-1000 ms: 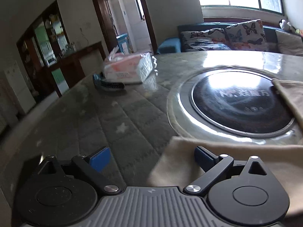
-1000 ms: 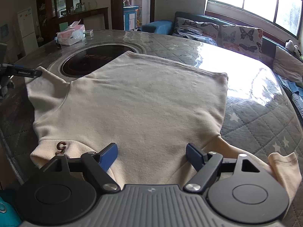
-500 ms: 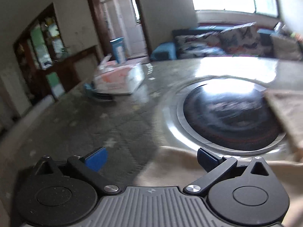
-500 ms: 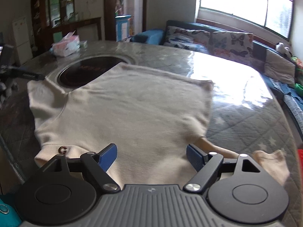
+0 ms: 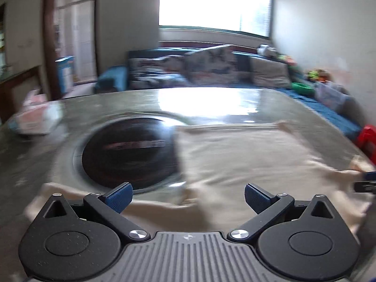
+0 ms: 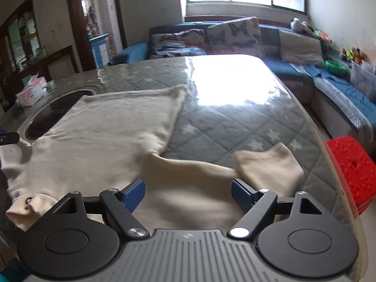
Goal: Fold clothes
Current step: 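Fold the hem edge up over the body with the right gripper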
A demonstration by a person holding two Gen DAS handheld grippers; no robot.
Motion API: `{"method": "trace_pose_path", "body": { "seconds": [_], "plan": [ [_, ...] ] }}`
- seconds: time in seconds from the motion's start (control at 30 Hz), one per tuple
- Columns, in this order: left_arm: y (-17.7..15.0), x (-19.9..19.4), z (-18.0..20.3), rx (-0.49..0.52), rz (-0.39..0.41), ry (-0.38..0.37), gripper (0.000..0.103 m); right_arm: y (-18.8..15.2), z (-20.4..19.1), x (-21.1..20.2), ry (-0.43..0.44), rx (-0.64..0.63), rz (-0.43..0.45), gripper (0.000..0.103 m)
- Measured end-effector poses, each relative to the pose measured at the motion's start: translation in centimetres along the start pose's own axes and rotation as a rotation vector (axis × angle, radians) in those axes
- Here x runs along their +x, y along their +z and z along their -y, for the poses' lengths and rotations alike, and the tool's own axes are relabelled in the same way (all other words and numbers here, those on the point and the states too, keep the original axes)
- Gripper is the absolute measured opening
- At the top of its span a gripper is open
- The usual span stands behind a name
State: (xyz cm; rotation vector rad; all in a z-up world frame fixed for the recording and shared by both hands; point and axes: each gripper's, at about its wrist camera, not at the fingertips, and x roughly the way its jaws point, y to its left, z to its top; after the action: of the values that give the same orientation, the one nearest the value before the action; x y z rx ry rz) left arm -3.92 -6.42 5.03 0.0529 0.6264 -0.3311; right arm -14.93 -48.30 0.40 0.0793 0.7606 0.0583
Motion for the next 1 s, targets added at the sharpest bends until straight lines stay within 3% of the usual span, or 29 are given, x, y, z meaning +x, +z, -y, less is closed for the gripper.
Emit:
{"method": "trace_pose_path", "body": {
  "seconds": [0.17,0.33,0.7,1.0],
  "plan": [
    [0.0,2.5,4.8,0.079,-0.047,-0.105,0.103,-0.7,1.2,0.5,-0.007,0.033,-0.005,0.082],
    [-1.8,3.8,8.6,0.176,-0.086,-0.131,0.103,-1.0,2.2,0.0,-0.096,0.035,0.020,0.082],
    [-3.3,4.1,9.2,0.173,-0.128,-0.134,0.103,-1.4,7.0,-0.9,-0.249,0.149,0.059,0.083],
    [-3.4,3.9,9.3,0.169,-0.114,-0.126,0.103,0.6,7.3,1.5,-0.226,0.107,0.043,0.083]
  ]
}}
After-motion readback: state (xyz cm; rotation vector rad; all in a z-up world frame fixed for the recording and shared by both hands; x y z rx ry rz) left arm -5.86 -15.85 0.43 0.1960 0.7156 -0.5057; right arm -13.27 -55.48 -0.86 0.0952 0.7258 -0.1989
